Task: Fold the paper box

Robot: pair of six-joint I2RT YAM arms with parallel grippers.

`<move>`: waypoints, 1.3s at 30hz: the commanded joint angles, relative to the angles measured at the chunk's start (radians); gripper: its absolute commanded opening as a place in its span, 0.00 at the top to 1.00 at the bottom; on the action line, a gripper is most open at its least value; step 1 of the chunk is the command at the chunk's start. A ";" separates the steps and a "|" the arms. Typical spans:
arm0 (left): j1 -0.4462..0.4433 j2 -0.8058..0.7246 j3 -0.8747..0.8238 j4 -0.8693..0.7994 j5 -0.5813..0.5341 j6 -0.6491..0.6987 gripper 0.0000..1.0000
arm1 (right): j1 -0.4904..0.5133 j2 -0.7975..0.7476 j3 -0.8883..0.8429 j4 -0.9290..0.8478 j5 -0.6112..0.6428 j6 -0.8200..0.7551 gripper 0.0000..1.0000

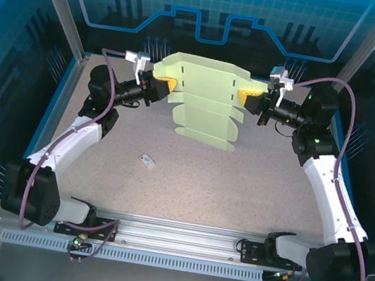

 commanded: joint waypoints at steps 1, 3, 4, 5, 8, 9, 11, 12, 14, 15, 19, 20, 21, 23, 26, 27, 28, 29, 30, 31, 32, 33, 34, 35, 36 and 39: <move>0.005 0.012 0.043 0.041 0.036 0.014 0.83 | 0.002 -0.004 -0.010 0.014 0.002 0.008 1.00; 0.005 0.009 0.049 0.009 0.034 0.043 0.88 | 0.002 -0.007 -0.006 -0.030 0.024 -0.020 1.00; 0.005 0.003 0.051 -0.019 0.033 0.070 0.91 | 0.002 -0.009 -0.002 -0.063 0.041 -0.041 0.99; 0.005 -0.007 0.050 -0.051 0.032 0.101 0.93 | 0.002 -0.011 0.005 -0.105 0.068 -0.069 0.95; 0.005 -0.041 0.050 -0.158 0.031 0.208 1.00 | 0.004 -0.011 0.046 -0.280 0.155 -0.195 0.73; 0.005 -0.051 0.053 -0.199 0.036 0.247 1.00 | 0.007 -0.009 0.062 -0.340 0.192 -0.246 0.64; 0.005 -0.075 0.062 -0.305 0.040 0.350 1.00 | 0.014 -0.006 0.106 -0.478 0.275 -0.373 0.49; 0.005 -0.083 0.066 -0.347 0.039 0.391 1.00 | 0.018 -0.006 0.125 -0.524 0.308 -0.422 0.44; 0.003 -0.095 0.078 -0.433 0.047 0.469 1.00 | 0.021 -0.002 0.162 -0.603 0.383 -0.504 0.39; 0.002 -0.098 0.083 -0.460 0.058 0.496 1.00 | 0.022 0.000 0.178 -0.620 0.410 -0.528 0.37; -0.014 -0.094 0.113 -0.555 0.086 0.578 1.00 | 0.051 0.017 0.239 -0.660 0.490 -0.619 0.32; -0.023 -0.090 0.125 -0.591 0.086 0.605 1.00 | 0.065 0.029 0.263 -0.679 0.499 -0.649 0.31; -0.034 -0.085 0.139 -0.626 0.082 0.630 1.00 | 0.082 0.041 0.282 -0.697 0.506 -0.682 0.30; -0.054 -0.073 0.165 -0.702 0.074 0.682 1.00 | 0.140 0.072 0.323 -0.745 0.538 -0.768 0.24; -0.072 -0.054 0.183 -0.745 0.077 0.706 1.00 | 0.203 0.113 0.357 -0.772 0.573 -0.873 0.23; -0.076 -0.052 0.186 -0.750 0.081 0.712 1.00 | 0.209 0.127 0.369 -0.777 0.566 -0.892 0.23; -0.080 -0.051 0.188 -0.752 0.083 0.716 1.00 | 0.210 0.143 0.387 -0.788 0.549 -0.909 0.23; -0.087 -0.049 0.189 -0.757 0.085 0.721 1.00 | 0.209 0.160 0.407 -0.801 0.531 -0.924 0.24; -0.090 -0.049 0.191 -0.760 0.086 0.727 1.00 | 0.207 0.174 0.424 -0.814 0.518 -0.936 0.24; -0.096 -0.048 0.194 -0.768 0.089 0.732 1.00 | 0.207 0.189 0.448 -0.831 0.506 -0.948 0.25; -0.099 -0.046 0.199 -0.778 0.090 0.739 1.00 | 0.207 0.203 0.468 -0.842 0.495 -0.959 0.25; -0.102 -0.045 0.203 -0.785 0.089 0.743 1.00 | 0.207 0.215 0.483 -0.851 0.482 -0.968 0.25; -0.104 -0.044 0.205 -0.790 0.090 0.746 1.00 | 0.208 0.226 0.500 -0.869 0.465 -0.980 0.25; -0.105 -0.044 0.206 -0.791 0.089 0.748 1.00 | 0.207 0.240 0.516 -0.883 0.451 -0.988 0.26; -0.107 -0.047 0.206 -0.791 0.089 0.748 1.00 | 0.204 0.251 0.525 -0.893 0.441 -0.996 0.26; -0.110 -0.052 0.201 -0.793 0.091 0.751 1.00 | 0.197 0.278 0.545 -0.909 0.425 -1.011 0.27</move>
